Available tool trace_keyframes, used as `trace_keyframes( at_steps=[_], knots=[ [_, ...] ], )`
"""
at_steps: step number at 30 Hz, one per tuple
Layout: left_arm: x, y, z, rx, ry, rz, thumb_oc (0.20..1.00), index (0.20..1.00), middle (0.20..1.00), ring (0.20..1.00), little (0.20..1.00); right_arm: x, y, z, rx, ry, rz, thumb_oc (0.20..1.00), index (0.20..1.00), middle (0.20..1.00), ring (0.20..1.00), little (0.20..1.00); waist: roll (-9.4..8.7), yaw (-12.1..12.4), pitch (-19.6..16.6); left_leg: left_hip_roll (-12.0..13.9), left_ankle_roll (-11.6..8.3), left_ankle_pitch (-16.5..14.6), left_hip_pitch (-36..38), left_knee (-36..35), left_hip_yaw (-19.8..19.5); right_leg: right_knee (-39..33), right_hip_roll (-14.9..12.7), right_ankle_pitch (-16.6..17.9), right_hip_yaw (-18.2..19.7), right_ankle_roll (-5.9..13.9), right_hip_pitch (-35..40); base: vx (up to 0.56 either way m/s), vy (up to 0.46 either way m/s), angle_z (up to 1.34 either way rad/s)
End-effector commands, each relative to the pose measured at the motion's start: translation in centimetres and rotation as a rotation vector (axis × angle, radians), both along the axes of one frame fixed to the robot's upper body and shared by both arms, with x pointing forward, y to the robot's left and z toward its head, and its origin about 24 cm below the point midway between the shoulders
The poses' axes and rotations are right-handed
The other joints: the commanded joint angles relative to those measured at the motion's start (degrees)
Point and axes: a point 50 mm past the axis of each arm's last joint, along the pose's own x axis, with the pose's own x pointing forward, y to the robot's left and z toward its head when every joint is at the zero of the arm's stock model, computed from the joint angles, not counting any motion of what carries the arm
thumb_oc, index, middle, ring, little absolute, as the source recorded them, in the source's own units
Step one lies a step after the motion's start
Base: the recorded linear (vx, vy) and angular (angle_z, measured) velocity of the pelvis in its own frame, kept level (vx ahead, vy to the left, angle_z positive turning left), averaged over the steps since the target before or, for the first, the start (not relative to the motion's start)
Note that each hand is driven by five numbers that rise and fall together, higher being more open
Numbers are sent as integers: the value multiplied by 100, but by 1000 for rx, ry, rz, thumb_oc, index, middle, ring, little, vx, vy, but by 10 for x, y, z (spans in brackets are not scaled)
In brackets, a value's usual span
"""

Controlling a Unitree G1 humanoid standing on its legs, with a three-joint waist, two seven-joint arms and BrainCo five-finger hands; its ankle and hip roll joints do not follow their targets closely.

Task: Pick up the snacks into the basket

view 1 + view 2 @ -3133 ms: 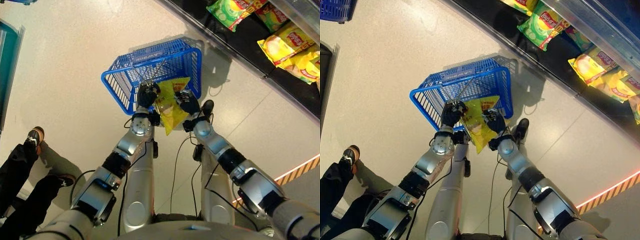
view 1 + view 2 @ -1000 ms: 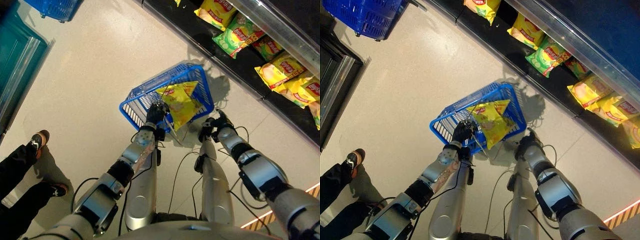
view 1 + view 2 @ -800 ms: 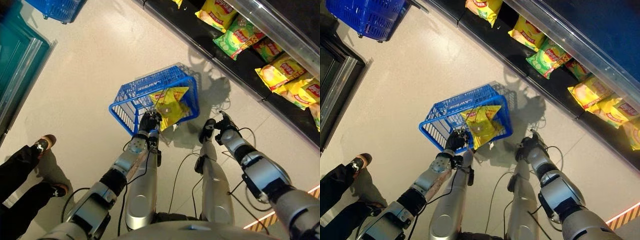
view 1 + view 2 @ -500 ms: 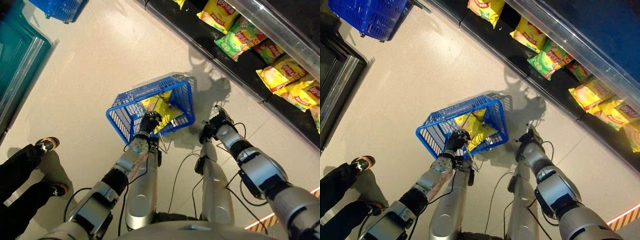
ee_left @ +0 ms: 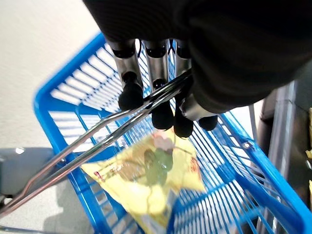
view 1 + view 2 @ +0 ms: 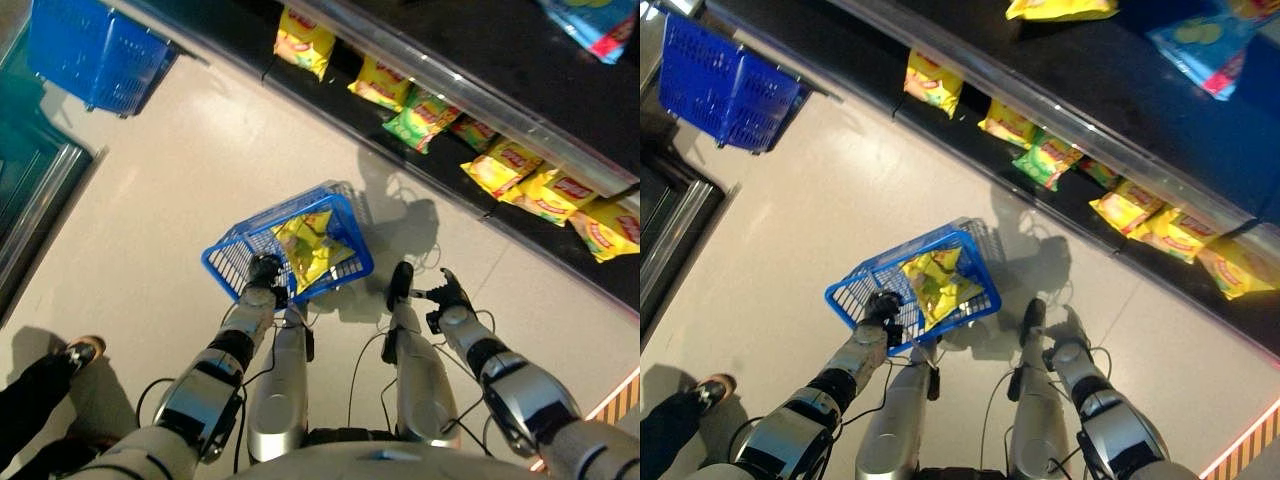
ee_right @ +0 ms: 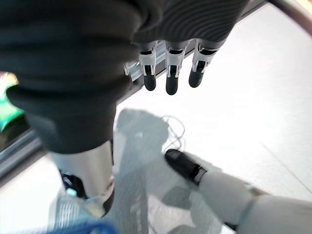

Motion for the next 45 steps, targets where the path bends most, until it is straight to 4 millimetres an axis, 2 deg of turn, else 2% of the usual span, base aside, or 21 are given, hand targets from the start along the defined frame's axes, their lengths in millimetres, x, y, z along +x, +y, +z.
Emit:
trace_keyframes(
  at_steps=[1,3,4,6,11,13,14,17,20,22,27,29,30,31,32,33,35,38,39,42,45],
  knots=[
    [-39,25,-31,227,207,-57,200,200,200,200,200,-7,-5,-3,45,-28,-60,1000,1000,1000,1000,1000,-40,-30,-267,-333,221,-302,-106,-2,323,634,-32,-516,196,259,-245,66,-56,-27],
    [-67,38,-48,300,316,-88,200,200,200,200,200,-42,-15,-24,64,73,-114,1000,1000,1000,1000,1000,-58,-72,-579,-218,214,-368,189,-2,350,853,67,-771,247,188,-57,143,-95,-19],
    [-67,38,-48,300,316,-88,200,200,200,200,200,-42,-15,-24,64,73,-114,1000,1000,1000,1000,1000,-58,-71,-579,-218,214,-368,190,-2,351,853,67,-771,247,188,-56,184,-175,-7],
    [-90,41,-61,296,365,-99,200,200,200,200,200,-74,-24,-41,58,178,-152,1000,1000,1000,1000,1000,-8,-63,-880,-48,164,-362,456,-2,326,995,204,-990,237,112,168,100,-163,-9],
    [-115,36,-75,258,416,-118,200,200,200,200,200,-101,-26,-53,66,264,-153,1000,1000,1000,1000,1000,-52,17,-1203,314,-51,-89,595,-2,228,757,547,-1074,242,-22,562,-3,-186,-14],
    [-115,31,-76,255,421,-140,200,200,200,200,200,-105,-29,-54,64,270,-162,1000,1000,1000,1000,1000,-78,39,-1218,276,-45,-62,602,36,174,728,559,-1064,229,-43,599,-46,-153,-3],
    [-124,27,-81,239,455,-169,200,200,200,200,200,-114,-34,-57,61,310,-166,1000,1000,1000,1000,1000,-183,44,-1363,-89,179,-460,826,192,31,680,577,-1036,181,-72,699,-2,-142,-10],
    [-136,22,-88,229,500,-210,200,200,200,200,200,-128,-38,-61,63,356,-185,1000,1000,1000,1000,1000,-263,17,-1721,-841,507,-1000,1030,471,-229,514,672,-905,254,-79,806,9,-106,-15],
    [-143,22,-91,196,523,-187,200,200,200,200,200,-131,-39,-62,77,360,-203,1000,1000,1000,1000,1000,-255,-6,-1894,-1018,633,-1193,1196,503,-200,512,756,-912,349,-57,886,54,10,-10],
    [-144,26,-91,220,538,-218,200,200,200,200,200,-134,-32,-64,123,354,-232,1000,1000,1000,1000,1000,-276,-112,-2085,-857,637,-1007,1367,218,-123,697,781,-977,349,-15,853,98,56,7],
    [-151,42,-91,292,594,-268,200,200,200,200,200,-133,-12,-69,247,299,-276,1000,1000,1000,1000,1000,-478,-191,-2151,-604,664,-964,1547,2,-73,1223,839,-1123,628,134,789,13,-47,2],
    [-151,47,-89,297,597,-242,200,200,200,200,200,-129,-12,-66,245,275,-265,1000,1000,1000,1000,1000,-476,-138,-2154,-423,617,-976,1522,-2,-89,1186,497,-997,716,179,817,-58,-148,-17],
    [-151,47,-89,297,597,-243,200,200,200,200,200,-129,-12,-66,245,275,-265,1000,1000,1000,1000,1000,-474,-133,-2143,-421,617,-990,1542,-2,-86,1189,498,-1009,719,181,834,-44,-245,-23],
    [-150,49,-89,297,595,-227,200,200,200,200,200,-122,-14,-63,243,237,-276,1000,1000,1000,1000,1000,-479,-114,-2202,-239,541,-1058,1551,-2,-97,1056,13,-710,805,281,853,-5,-174,-12],
    [-150,49,-89,297,595,-227,200,200,200,200,200,-122,-14,-63,242,238,-276,1000,1000,1000,1000,1000,-477,-110,-2194,-238,542,-1070,1568,-2,-96,1046,15,-713,804,284,874,-18,-309,15],
    [-149,50,-88,301,594,-220,200,200,200,200,200,-115,-18,-58,242,191,-293,1000,1000,1000,1000,1000,-498,-109,-2216,-133,475,-1138,1607,-2,-83,891,-347,-414,793,386,861,6,-218,29],
    [-151,53,-88,305,601,-206,200,200,200,200,200,-106,-19,-51,246,128,-296,1000,1000,1000,1000,1000,-523,-144,-2240,52,373,-1234,1754,-2,-53,722,-702,-59,822,535,761,36,-326,18],
    [-154,55,-88,301,604,-190,200,200,200,200,200,-89,-21,-35,238,9,-260,1000,1000,1000,1000,1000,-601,-255,-2276,227,195,-1325,1963,-2,8,442,-863,118,893,726,753,67,-346,-37],
    [-154,57,-88,302,600,-178,200,200,200,200,200,-75,-23,-17,225,-113,-224,1000,1000,1000,1000,1000,-647,-274,-2274,460,16,-1338,2029,-2,65,394,-940,156,805,844,688,5,-397,-15],
    [-155,52,-89,291,593,-170,200,200,200,200,200,-63,-25,11,215,-262,-156,1000,1000,1000,1000,1000,-581,-325,-2268,770,-188,-1188,2029,4,106,583,-829,-356,730,834,819,-36,-441,-17],
    [-157,34,-93,243,573,-165,200,200,200,200,200,-53,-43,47,145,-415,-88,1000,1000,1000,1000,1000,-324,-416,-2167,1012,-269,-917,1702,343,45,822,-584,-827,622,598,847,-87,-368,0]
  ],
)
